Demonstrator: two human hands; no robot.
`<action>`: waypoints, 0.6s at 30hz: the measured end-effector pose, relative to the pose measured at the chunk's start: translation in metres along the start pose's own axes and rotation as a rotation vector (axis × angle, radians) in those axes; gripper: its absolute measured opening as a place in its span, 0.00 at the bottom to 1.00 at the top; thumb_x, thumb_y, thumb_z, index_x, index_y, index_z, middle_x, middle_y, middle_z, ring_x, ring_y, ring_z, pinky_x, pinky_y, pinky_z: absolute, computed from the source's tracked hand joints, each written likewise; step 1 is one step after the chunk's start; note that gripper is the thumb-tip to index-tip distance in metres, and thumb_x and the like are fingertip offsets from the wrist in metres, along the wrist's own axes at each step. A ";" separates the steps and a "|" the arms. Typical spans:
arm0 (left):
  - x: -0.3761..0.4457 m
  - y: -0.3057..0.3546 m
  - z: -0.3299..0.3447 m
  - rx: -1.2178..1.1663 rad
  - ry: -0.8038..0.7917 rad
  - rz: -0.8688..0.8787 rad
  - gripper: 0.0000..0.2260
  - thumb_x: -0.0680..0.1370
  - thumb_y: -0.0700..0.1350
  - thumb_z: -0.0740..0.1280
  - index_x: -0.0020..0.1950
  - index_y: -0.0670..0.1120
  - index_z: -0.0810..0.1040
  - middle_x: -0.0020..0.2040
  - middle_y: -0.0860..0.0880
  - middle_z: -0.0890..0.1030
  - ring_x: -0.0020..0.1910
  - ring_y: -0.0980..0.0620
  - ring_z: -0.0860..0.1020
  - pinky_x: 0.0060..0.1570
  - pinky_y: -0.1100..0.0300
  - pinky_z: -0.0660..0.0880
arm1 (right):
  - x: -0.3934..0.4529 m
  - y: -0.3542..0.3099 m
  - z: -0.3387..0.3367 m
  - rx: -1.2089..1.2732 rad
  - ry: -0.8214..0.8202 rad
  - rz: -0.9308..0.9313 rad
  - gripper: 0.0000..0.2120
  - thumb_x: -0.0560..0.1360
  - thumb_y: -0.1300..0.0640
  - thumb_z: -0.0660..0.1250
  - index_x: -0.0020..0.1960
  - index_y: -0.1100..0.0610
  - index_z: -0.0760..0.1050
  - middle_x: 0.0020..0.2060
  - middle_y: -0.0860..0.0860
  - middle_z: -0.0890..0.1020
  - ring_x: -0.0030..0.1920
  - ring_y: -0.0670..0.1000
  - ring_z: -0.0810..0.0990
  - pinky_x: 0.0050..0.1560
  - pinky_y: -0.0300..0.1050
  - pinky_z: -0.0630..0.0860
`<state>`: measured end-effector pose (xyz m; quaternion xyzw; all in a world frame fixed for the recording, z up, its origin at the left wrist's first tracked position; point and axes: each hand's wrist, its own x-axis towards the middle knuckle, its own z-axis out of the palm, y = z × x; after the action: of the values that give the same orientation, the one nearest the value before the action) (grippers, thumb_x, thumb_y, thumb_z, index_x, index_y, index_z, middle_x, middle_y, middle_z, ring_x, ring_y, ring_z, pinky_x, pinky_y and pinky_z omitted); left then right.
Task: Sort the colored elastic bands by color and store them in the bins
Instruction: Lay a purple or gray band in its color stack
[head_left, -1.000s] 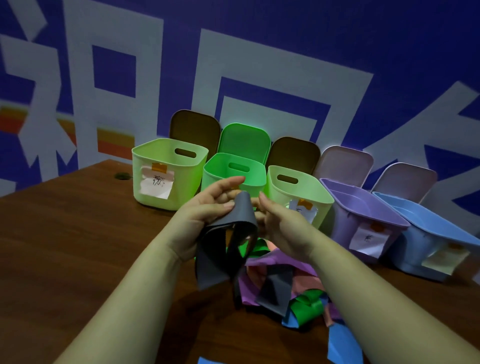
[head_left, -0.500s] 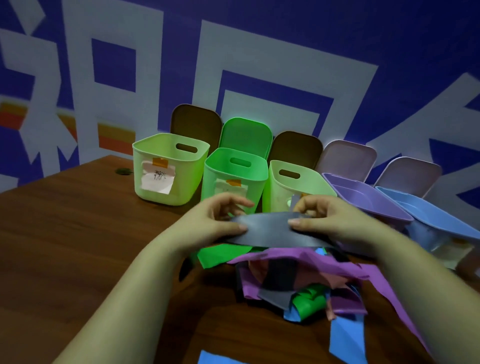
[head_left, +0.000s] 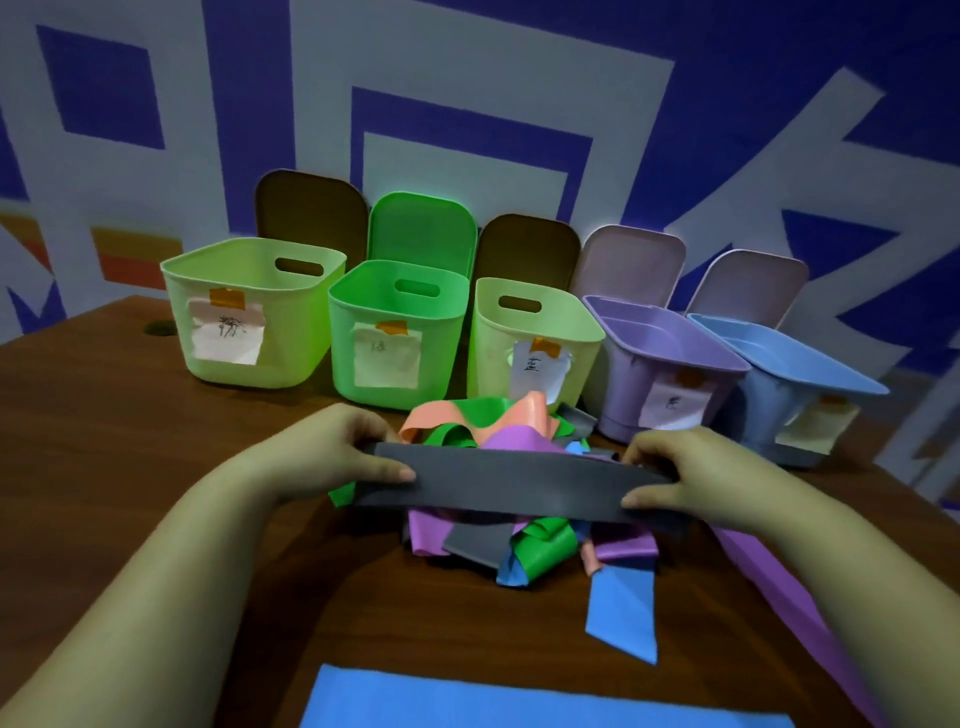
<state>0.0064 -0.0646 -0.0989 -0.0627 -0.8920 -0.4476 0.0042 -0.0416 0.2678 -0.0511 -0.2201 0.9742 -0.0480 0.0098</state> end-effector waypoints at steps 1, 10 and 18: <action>0.001 -0.002 0.000 -0.020 0.016 -0.002 0.11 0.62 0.52 0.76 0.37 0.48 0.81 0.33 0.55 0.82 0.34 0.62 0.78 0.38 0.66 0.73 | -0.002 0.007 0.005 0.011 -0.003 0.033 0.13 0.69 0.46 0.73 0.51 0.46 0.75 0.47 0.44 0.79 0.47 0.46 0.77 0.48 0.43 0.75; -0.002 -0.016 -0.010 -0.289 -0.218 -0.217 0.40 0.44 0.54 0.84 0.51 0.38 0.80 0.48 0.39 0.84 0.42 0.48 0.82 0.38 0.63 0.79 | -0.021 0.038 0.048 1.025 0.204 0.192 0.09 0.71 0.68 0.70 0.50 0.61 0.79 0.45 0.56 0.83 0.44 0.50 0.81 0.37 0.31 0.78; 0.000 -0.006 -0.013 -0.514 0.106 -0.131 0.46 0.36 0.54 0.83 0.52 0.43 0.79 0.43 0.41 0.85 0.39 0.49 0.84 0.35 0.64 0.80 | -0.025 0.047 0.043 1.340 0.429 0.052 0.26 0.54 0.41 0.79 0.43 0.58 0.81 0.34 0.48 0.85 0.36 0.43 0.83 0.35 0.29 0.76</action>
<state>0.0049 -0.0785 -0.0965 0.0196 -0.7499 -0.6612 0.0060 -0.0373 0.3170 -0.0990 -0.1290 0.7202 -0.6800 -0.0479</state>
